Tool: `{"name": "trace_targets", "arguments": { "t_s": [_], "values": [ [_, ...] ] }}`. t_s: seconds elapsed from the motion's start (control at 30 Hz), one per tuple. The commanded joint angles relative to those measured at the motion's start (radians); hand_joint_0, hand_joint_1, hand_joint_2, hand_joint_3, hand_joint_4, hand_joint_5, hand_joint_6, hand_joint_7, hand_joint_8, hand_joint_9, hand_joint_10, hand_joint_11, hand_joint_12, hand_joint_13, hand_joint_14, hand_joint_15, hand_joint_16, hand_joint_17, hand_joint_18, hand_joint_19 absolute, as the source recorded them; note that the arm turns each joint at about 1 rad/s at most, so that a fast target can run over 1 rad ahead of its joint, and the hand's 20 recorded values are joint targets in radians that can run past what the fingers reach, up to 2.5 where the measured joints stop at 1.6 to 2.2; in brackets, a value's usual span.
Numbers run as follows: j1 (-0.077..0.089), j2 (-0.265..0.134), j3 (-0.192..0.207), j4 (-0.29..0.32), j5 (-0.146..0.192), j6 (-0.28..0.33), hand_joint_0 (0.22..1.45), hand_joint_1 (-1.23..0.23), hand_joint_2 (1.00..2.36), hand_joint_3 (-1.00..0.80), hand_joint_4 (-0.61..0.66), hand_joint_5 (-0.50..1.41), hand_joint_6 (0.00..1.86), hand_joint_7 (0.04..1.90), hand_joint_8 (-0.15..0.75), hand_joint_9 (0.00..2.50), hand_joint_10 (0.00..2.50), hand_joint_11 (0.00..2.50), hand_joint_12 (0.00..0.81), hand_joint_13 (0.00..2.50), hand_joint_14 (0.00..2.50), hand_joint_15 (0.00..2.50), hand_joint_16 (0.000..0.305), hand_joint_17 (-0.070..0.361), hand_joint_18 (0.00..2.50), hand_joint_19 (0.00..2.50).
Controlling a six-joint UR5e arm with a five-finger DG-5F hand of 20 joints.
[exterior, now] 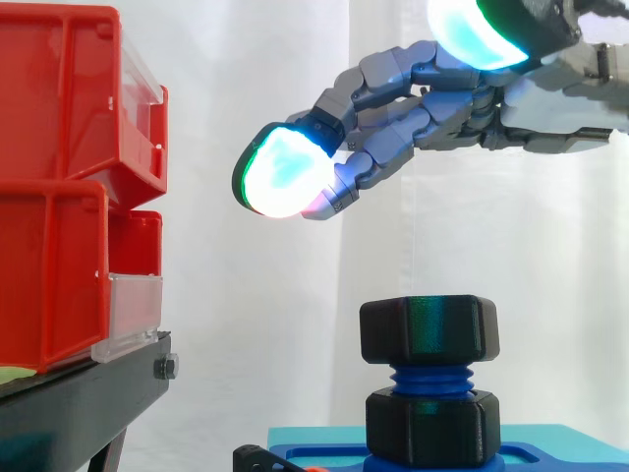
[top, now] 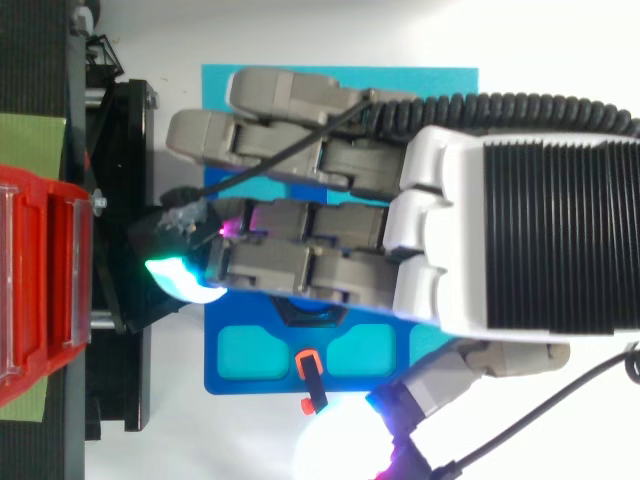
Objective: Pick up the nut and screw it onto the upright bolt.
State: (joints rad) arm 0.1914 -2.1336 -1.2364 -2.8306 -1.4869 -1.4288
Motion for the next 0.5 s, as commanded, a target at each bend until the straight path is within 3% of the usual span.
{"name": "trace_targets", "arguments": {
  "t_s": [0.0, 0.27, 0.47],
  "values": [
    [0.010, 0.000, -0.011, 0.000, -0.001, 0.004, 0.45, 0.07, 1.00, -0.50, 0.12, -0.20, 0.50, 0.58, 0.164, 0.25, 0.00, 0.00, 0.329, 0.00, 0.00, 0.00, 0.051, 0.115, 0.00, 0.00],
    [0.014, 0.000, -0.061, 0.051, 0.010, 0.025, 0.45, 0.10, 1.00, -0.50, 0.11, -0.20, 0.50, 0.58, 0.158, 0.16, 0.00, 0.00, 0.333, 0.00, 0.00, 0.00, 0.053, 0.119, 0.00, 0.00],
    [0.013, 0.000, -0.067, 0.062, 0.010, 0.030, 0.46, 0.11, 1.00, -0.50, 0.12, -0.19, 0.50, 0.61, 0.165, 0.16, 0.00, 0.00, 0.333, 0.00, 0.00, 0.00, 0.053, 0.118, 0.00, 0.00]
  ]
}}
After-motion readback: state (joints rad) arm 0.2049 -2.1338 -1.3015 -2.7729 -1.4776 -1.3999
